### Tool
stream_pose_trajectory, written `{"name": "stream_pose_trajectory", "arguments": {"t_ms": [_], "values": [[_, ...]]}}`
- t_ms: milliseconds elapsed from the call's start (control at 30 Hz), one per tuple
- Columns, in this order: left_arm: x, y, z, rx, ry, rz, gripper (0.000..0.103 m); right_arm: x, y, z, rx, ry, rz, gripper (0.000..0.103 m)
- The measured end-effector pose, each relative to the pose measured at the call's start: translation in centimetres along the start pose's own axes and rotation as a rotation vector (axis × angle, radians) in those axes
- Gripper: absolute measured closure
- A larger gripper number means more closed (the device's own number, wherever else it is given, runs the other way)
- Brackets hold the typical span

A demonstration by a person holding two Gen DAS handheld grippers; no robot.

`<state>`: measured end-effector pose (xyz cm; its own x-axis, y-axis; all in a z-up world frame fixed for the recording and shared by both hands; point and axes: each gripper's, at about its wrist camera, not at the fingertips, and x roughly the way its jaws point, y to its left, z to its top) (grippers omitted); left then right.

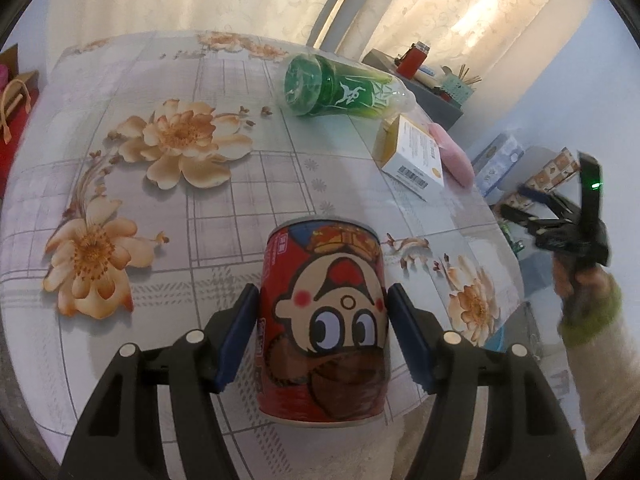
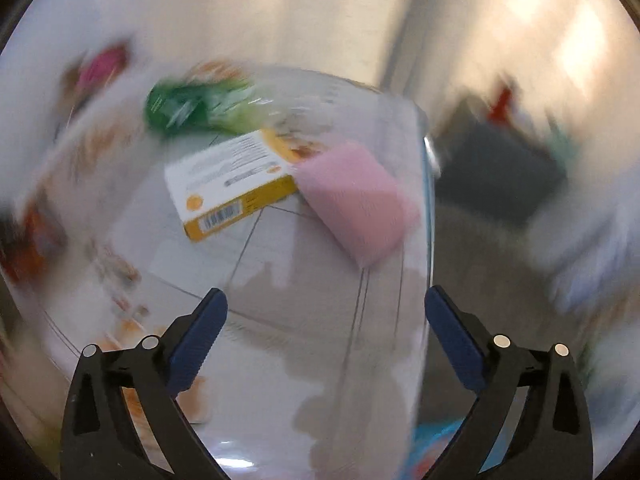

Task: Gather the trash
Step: 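Grasp the pink mesh sponge with the right tool while the left tool holds the can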

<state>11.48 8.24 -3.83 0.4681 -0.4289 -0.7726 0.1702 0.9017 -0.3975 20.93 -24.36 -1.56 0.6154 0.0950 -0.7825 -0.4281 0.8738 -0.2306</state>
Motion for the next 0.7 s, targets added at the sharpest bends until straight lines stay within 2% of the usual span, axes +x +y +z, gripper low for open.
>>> {"name": "stream_pose_trajectory", "arguments": {"t_ms": [100, 167, 367, 500, 567, 633, 700], "values": [[0.0, 0.6, 0.2, -0.016, 0.023, -0.032, 0.039, 2.5, 0.0, 1.3, -0.157, 0.034, -0.006, 0.008], [0.1, 0.9, 0.3, -0.029, 0.035, -0.049, 0.039, 4.4, -0.9, 2.2, -0.201, 0.068, 0.007, 0.008], [0.0, 1.8, 0.5, -0.076, 0.055, -0.080, 0.039, 8.2, -4.7, 4.9, -0.214, 0.101, 0.085, 0.008], [0.0, 2.5, 0.5, -0.109, 0.057, -0.105, 0.039, 10.8, -5.9, 5.8, -0.223, 0.179, 0.170, 0.008], [0.2, 3.1, 0.5, -0.141, 0.065, -0.118, 0.038, 11.9, -6.7, 6.3, -0.186, 0.195, 0.216, 0.008], [0.4, 3.3, 0.3, -0.159, 0.071, -0.112, 0.039, 12.5, -7.7, 6.5, -0.109, 0.198, 0.241, 0.008], [0.4, 3.3, 0.2, -0.163, 0.074, -0.108, 0.039, 12.7, -9.0, 6.2, -0.001, 0.192, 0.312, 0.008]]}}
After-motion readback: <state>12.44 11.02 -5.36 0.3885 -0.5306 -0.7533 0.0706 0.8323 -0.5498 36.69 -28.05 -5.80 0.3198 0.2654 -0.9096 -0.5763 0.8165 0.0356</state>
